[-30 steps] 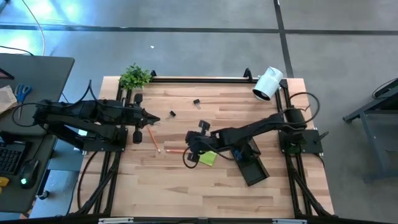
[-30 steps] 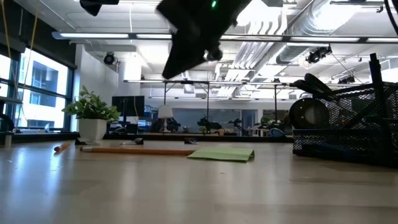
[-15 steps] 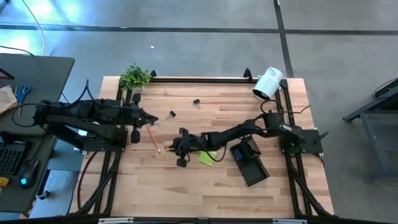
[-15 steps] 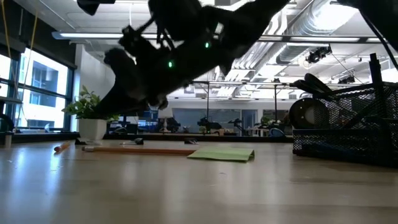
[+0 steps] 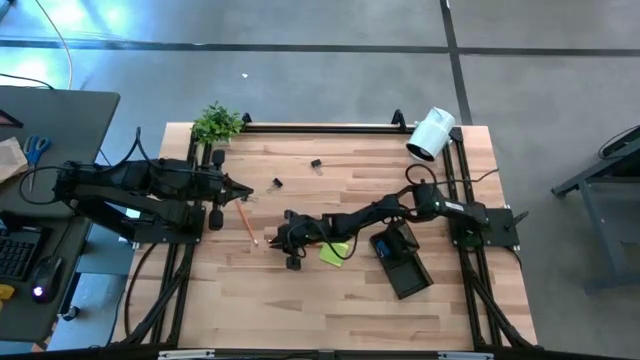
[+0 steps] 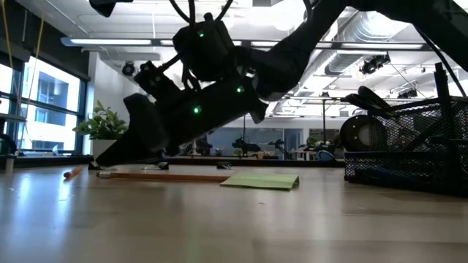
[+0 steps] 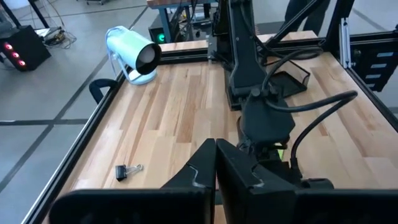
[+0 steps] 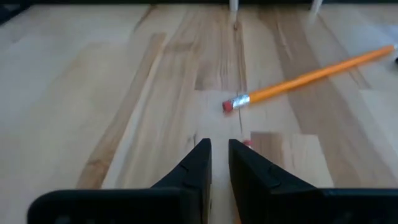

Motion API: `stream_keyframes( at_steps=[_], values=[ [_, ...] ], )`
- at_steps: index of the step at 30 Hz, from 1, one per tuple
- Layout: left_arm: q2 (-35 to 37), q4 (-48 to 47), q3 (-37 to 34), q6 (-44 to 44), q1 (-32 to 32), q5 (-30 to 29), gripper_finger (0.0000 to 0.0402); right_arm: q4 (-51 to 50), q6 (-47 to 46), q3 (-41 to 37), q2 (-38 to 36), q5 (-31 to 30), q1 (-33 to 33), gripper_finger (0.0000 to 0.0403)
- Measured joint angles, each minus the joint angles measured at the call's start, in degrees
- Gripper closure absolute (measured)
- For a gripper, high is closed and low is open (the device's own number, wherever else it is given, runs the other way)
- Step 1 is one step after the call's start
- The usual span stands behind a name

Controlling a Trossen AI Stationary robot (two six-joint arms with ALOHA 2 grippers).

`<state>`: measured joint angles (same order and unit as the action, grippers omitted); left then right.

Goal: Pick and place office supplies into organizer
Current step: Put the orange pencil into the black desk organizer

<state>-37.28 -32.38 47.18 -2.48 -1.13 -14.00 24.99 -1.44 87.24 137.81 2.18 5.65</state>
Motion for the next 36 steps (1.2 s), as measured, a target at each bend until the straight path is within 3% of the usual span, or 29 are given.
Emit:
stream_keyframes(
  at_steps=[26,32,36],
  values=[
    [0.0,-0.8,0.0,0.3,0.0,0.0,0.04,-3.4,0.4,0.0,-0.9,-4.5,0.0,0.0353],
    [0.0,-0.8,0.0,0.3,0.0,1.8,0.0399,-0.1,3.3,0.0,-0.9,-13.0,0.7,0.0361],
    [0.0,-1.0,0.0,0.3,0.0,1.9,0.0401,-2.9,0.9,0.0,-0.9,-13.5,0.0,0.0355]
  ],
)
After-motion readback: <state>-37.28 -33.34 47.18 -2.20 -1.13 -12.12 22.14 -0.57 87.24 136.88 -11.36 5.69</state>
